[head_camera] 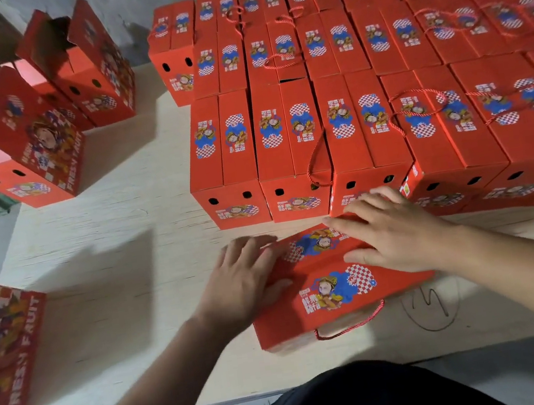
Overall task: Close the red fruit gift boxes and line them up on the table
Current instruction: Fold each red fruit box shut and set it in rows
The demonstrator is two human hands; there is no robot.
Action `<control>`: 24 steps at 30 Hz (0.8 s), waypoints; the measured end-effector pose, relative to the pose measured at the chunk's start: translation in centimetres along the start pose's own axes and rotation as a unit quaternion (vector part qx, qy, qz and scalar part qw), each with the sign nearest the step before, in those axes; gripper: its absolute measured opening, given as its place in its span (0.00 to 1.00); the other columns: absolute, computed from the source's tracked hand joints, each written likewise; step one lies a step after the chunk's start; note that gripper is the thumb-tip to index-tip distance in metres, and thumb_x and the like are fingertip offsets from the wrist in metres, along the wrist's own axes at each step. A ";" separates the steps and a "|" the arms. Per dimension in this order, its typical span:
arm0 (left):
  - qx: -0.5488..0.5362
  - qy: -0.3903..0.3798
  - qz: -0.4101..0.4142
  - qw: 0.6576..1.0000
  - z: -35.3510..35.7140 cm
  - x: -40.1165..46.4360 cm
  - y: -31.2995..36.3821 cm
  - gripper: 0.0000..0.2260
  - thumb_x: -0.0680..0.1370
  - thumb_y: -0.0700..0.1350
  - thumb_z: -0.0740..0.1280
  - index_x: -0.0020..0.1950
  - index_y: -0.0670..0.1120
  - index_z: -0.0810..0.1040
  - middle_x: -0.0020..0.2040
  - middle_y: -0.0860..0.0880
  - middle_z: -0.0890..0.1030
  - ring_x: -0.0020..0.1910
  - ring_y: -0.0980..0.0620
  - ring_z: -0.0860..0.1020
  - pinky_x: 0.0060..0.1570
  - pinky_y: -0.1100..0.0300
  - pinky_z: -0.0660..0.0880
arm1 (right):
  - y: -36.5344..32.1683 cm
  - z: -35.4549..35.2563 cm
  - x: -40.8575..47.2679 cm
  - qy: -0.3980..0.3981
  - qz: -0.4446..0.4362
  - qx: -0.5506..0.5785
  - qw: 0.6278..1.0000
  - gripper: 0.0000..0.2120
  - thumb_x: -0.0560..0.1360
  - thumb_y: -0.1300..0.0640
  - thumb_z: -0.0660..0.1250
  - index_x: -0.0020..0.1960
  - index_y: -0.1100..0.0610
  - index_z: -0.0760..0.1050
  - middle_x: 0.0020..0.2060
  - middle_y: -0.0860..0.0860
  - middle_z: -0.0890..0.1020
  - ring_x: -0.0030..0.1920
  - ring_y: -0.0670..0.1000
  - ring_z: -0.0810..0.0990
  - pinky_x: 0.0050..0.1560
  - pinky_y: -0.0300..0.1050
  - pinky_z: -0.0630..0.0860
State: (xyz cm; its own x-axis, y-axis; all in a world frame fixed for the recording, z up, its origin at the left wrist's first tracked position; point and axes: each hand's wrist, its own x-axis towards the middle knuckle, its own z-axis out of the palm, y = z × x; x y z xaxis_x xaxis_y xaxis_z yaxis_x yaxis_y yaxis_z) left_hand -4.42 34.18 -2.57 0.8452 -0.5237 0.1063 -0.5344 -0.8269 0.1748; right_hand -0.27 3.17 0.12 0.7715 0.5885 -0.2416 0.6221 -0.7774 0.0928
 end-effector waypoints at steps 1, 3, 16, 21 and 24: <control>-0.005 -0.017 0.004 1.000 0.0 0.3 -0.2 0.23 0.82 0.60 0.63 0.74 0.53 0.74 0.70 0.49 0.76 0.62 0.43 0.77 0.60 0.47 0.76 | 0.1 -0.1 0.2 -0.001 -0.009 0.007 1.000 0.35 0.80 0.31 0.43 0.82 0.45 0.60 0.64 0.53 0.77 0.66 0.59 0.73 0.71 0.57 0.67; 0.001 -0.039 0.017 0.999 0.2 0.3 -0.1 0.24 0.83 0.59 0.62 0.79 0.55 0.69 0.74 0.48 0.74 0.63 0.43 0.78 0.61 0.48 0.77 | 0.3 0.0 0.4 0.020 -0.026 -0.002 0.999 0.32 0.81 0.33 0.48 0.80 0.45 0.64 0.59 0.54 0.79 0.60 0.60 0.76 0.64 0.57 0.73; 0.095 -0.128 0.018 0.987 0.8 0.5 0.4 0.30 0.82 0.68 0.37 0.83 0.62 0.43 0.78 0.47 0.65 0.67 0.42 0.70 0.68 0.47 0.70 | -1.0 2.0 -0.4 0.020 -0.015 -0.016 1.000 0.32 0.81 0.34 0.49 0.83 0.39 0.49 0.75 0.57 0.68 0.70 0.63 0.69 0.70 0.61 0.68; -0.068 -0.090 -0.025 0.993 -1.6 1.2 -0.7 0.34 0.79 0.73 0.50 0.78 0.56 0.67 0.66 0.51 0.81 0.59 0.42 0.81 0.54 0.51 0.78 | -2.7 1.1 -2.4 0.277 0.027 0.084 0.957 0.21 0.80 0.42 0.65 0.60 0.58 0.81 0.54 0.57 0.79 0.51 0.61 0.78 0.51 0.59 0.77; -0.144 -0.107 -0.076 0.981 -2.9 2.1 -1.6 0.37 0.74 0.79 0.50 0.72 0.58 0.75 0.58 0.56 0.85 0.56 0.48 0.83 0.51 0.54 0.79 | -6.7 1.4 -4.0 0.223 -0.015 0.109 0.969 0.27 0.81 0.33 0.58 0.60 0.54 0.80 0.53 0.51 0.79 0.53 0.58 0.79 0.53 0.54 0.75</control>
State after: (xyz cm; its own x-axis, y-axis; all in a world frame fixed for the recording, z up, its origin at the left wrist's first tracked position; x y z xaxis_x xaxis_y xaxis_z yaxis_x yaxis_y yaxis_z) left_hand -1.80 34.99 0.23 0.8785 -0.4551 -0.1456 -0.3523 -0.8228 0.4460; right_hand -7.75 5.68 -0.91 0.7649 0.6110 0.2040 0.6395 -0.7583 -0.1266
